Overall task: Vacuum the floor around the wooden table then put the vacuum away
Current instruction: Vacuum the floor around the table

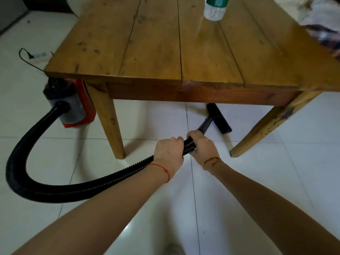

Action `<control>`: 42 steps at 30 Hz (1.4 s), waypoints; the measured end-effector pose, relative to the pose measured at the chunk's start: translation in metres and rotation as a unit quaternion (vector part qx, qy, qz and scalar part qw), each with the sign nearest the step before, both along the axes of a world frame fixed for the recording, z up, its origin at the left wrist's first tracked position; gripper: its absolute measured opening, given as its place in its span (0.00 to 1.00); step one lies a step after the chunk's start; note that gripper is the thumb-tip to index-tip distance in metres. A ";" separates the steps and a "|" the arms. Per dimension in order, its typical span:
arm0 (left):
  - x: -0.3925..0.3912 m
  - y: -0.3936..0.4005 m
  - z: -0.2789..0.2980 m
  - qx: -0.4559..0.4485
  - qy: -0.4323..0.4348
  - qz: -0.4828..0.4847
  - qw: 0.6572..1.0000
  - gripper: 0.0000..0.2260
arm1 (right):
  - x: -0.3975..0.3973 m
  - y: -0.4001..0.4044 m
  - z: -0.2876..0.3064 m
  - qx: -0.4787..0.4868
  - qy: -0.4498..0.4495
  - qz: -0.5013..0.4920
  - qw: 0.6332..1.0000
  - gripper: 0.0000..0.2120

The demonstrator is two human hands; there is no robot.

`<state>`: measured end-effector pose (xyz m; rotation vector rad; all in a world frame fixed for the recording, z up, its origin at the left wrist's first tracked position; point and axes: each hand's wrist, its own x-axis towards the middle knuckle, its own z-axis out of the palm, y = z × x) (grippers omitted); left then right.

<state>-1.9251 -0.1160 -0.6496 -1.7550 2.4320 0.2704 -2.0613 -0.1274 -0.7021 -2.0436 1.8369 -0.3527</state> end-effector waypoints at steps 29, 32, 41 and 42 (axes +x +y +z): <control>0.252 0.042 0.196 0.199 -0.113 -0.017 0.973 0.10 | 0.251 0.060 0.158 0.182 -0.132 0.104 0.969 0.13; 0.279 0.039 0.207 0.211 -0.124 -0.040 0.969 0.11 | 0.279 0.065 0.163 0.190 -0.151 0.082 0.967 0.14; 0.293 0.033 0.218 0.220 -0.144 -0.099 0.960 0.10 | 0.299 0.071 0.177 0.221 -0.117 0.042 0.967 0.18; 0.288 0.032 0.216 0.220 -0.143 -0.103 0.959 0.10 | 0.295 0.071 0.176 0.219 -0.113 0.036 0.968 0.18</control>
